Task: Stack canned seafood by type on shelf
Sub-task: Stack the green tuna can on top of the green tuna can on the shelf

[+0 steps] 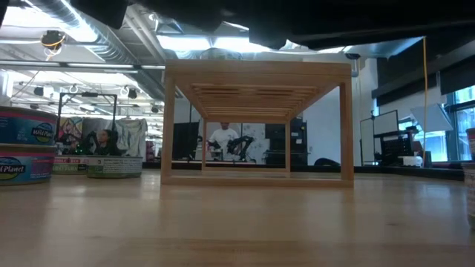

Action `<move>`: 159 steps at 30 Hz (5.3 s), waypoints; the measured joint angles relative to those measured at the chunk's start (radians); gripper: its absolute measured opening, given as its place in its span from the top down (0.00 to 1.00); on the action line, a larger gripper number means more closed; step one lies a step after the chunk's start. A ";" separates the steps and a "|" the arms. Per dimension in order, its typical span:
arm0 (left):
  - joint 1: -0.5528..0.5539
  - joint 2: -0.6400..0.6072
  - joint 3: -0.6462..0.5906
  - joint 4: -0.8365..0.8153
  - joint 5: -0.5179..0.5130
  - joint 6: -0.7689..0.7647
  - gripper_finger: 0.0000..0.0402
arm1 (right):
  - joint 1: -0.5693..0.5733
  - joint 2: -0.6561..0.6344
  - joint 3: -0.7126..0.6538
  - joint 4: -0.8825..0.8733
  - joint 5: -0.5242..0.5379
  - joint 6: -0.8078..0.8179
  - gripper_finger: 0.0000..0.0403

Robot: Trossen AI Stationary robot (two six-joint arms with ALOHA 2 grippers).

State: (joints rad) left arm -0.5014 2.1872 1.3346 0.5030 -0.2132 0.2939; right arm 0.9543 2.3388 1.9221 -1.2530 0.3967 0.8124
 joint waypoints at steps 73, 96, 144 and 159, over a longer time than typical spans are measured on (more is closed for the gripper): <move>0.002 0.000 0.002 -0.178 -0.199 0.035 0.39 | -0.065 0.003 0.022 0.033 0.037 -0.003 1.00; -0.015 -0.001 0.002 -0.221 -0.199 0.256 0.29 | -0.080 0.001 0.023 0.037 0.030 -0.006 1.00; -0.027 -0.001 0.001 -0.321 -0.177 0.289 0.29 | -0.191 0.001 0.093 0.032 0.030 -0.035 1.00; -0.028 -0.001 0.001 -0.320 -0.185 0.289 0.29 | -0.184 -0.017 0.093 -0.028 -0.091 -0.066 1.00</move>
State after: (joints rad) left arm -0.5298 2.1864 1.3357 0.1826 -0.3981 0.5827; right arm 0.7705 2.3221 2.0155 -1.2806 0.3055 0.7467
